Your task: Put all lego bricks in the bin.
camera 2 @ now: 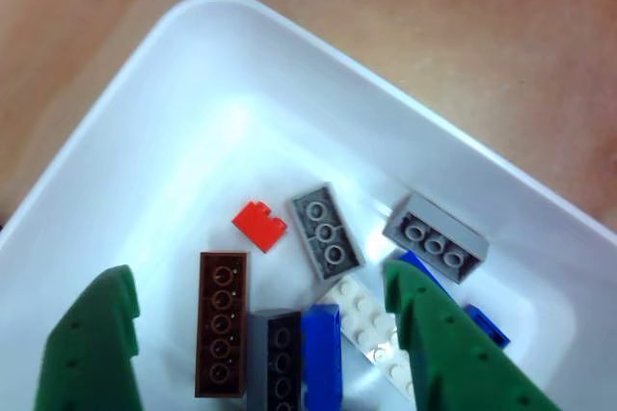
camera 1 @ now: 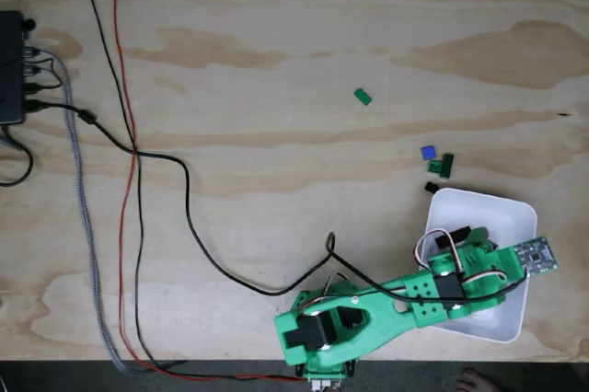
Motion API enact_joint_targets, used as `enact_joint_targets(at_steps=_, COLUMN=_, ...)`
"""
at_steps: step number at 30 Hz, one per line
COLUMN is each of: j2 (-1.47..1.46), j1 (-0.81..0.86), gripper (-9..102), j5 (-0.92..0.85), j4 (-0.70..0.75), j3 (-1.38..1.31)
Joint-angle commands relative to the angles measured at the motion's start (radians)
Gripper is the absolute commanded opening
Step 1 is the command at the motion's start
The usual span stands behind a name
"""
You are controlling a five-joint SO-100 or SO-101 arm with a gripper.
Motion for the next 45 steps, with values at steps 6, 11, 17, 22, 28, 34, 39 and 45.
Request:
enact_joint_targets(at_steps=6, j2=-0.290, j1=-0.695, gripper=11, j5=-0.012, j4=-0.229, j3=-0.245)
enact_joint_targets(at_steps=11, j2=-0.465, j1=-0.954, gripper=14, j5=-0.144, j4=-0.359, j3=-0.341)
enact_joint_targets(at_steps=17, j2=-0.492, j1=-1.003, gripper=25, j5=-0.160, j4=-0.416, j3=-0.272)
enact_joint_targets(at_steps=22, j2=-0.569, j1=-1.012, gripper=23, j5=-0.207, j4=-0.695, j3=-0.170)
enact_joint_targets(at_steps=28, j2=-0.658, j1=-0.997, gripper=20, j5=-0.359, j4=-0.974, j3=-0.084)
enact_joint_targets(at_steps=34, j2=-0.727, j1=-0.965, gripper=15, j5=-0.383, j4=-1.009, j3=-0.118)
enact_joint_targets(at_steps=39, j2=-0.792, j1=-0.939, gripper=10, j5=-0.345, j4=-1.026, j3=-0.110)
enact_joint_targets(at_steps=45, j2=-0.822, j1=-0.965, gripper=10, j5=-0.278, j4=-1.032, j3=-0.109)
